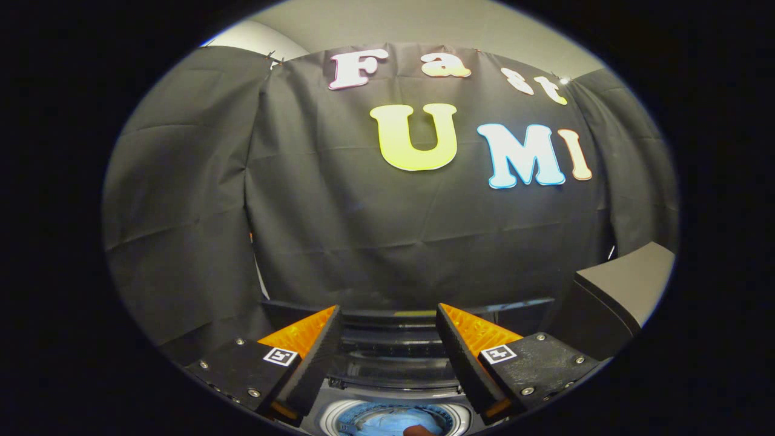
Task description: Put the clothes into the washing machine and then close the washing machine lid.
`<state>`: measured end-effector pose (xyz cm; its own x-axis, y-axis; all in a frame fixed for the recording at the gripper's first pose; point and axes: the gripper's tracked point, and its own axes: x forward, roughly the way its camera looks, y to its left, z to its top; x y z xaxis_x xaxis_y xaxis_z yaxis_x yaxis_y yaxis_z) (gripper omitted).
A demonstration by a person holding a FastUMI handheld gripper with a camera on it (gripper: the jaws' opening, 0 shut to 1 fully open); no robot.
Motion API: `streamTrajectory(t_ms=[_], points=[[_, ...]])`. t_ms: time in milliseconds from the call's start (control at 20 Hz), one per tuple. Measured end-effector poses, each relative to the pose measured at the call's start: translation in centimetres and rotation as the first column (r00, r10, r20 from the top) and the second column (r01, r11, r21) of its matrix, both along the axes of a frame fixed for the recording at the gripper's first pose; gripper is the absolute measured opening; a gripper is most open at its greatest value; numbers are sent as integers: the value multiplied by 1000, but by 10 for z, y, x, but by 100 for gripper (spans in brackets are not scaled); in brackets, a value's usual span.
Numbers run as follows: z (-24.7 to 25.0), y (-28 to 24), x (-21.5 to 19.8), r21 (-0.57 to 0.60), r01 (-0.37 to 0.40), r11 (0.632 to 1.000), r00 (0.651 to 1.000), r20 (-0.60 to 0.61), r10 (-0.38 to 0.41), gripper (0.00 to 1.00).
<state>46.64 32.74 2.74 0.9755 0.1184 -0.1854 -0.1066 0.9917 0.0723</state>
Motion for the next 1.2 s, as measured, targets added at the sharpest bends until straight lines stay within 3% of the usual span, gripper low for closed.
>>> streamTrajectory(t_ms=[250,550,950,1200], points=[[3,-3,39,-32,40,999,999,-13,-40,94],[-17,-4,65,-2,68,998,991,-117,-67,95],[-32,-5,66,-59,68,996,979,-187,-78,94],[-27,-4,48,-52,57,997,987,-146,-64,95]])
